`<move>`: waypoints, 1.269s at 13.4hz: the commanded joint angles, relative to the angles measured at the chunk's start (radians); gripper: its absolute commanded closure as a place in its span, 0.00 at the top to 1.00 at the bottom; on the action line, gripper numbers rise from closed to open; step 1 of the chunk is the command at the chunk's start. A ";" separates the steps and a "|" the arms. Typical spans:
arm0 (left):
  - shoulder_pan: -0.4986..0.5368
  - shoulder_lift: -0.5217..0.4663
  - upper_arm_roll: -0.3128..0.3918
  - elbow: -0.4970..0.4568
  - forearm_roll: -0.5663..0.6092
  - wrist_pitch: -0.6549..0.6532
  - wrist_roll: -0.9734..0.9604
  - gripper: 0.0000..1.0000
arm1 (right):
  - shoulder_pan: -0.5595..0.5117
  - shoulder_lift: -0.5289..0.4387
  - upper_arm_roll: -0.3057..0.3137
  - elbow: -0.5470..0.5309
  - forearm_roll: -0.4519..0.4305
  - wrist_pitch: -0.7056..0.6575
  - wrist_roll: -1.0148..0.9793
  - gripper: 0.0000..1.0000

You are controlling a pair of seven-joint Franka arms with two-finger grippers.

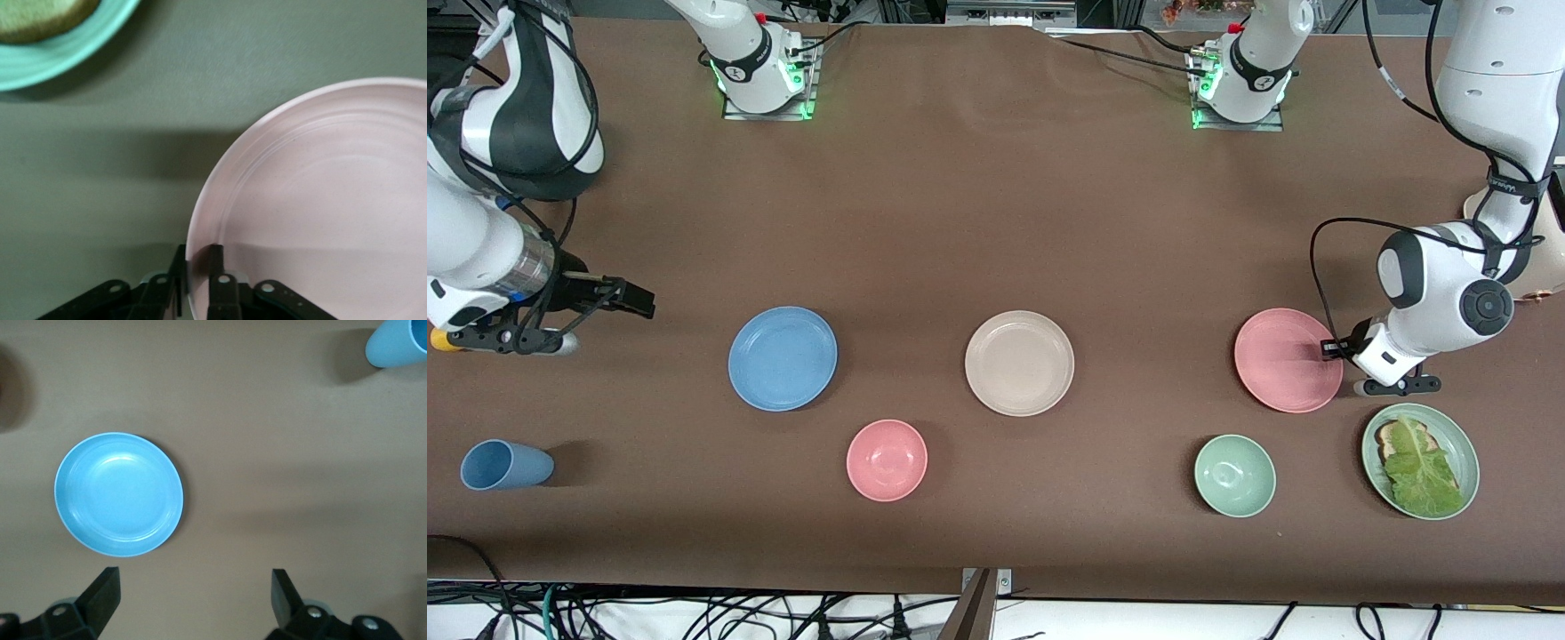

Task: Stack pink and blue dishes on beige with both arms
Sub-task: 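Carry the pink plate onto the beige plate with the left gripper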

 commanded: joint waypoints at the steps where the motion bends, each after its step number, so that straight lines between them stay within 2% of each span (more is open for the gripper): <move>1: -0.025 -0.017 -0.001 0.007 0.006 -0.045 -0.017 0.00 | 0.000 0.059 0.010 0.029 -0.001 0.040 0.015 1.00; 5: -0.029 -0.030 -0.067 0.189 -0.032 -0.353 -0.075 0.00 | 0.019 0.085 0.021 0.011 -0.003 0.092 -0.001 1.00; 7: -0.031 -0.055 -0.119 0.232 -0.074 -0.442 -0.148 0.00 | 0.025 0.086 0.039 -0.069 -0.001 0.196 -0.002 1.00; 9: -0.029 -0.060 -0.191 0.257 -0.100 -0.464 -0.240 0.00 | 0.025 0.091 0.042 -0.191 -0.003 0.366 -0.002 1.00; 12: -0.052 -0.052 -0.304 0.278 -0.135 -0.465 -0.398 0.00 | 0.028 0.158 0.042 -0.282 -0.001 0.529 -0.002 1.00; 14: -0.159 -0.009 -0.311 0.347 -0.138 -0.456 -0.452 0.00 | 0.029 0.177 0.041 -0.328 -0.003 0.599 -0.002 1.00; 17: -0.300 0.074 -0.297 0.431 -0.134 -0.427 -0.610 0.00 | 0.028 0.232 0.041 -0.327 -0.001 0.649 -0.001 1.00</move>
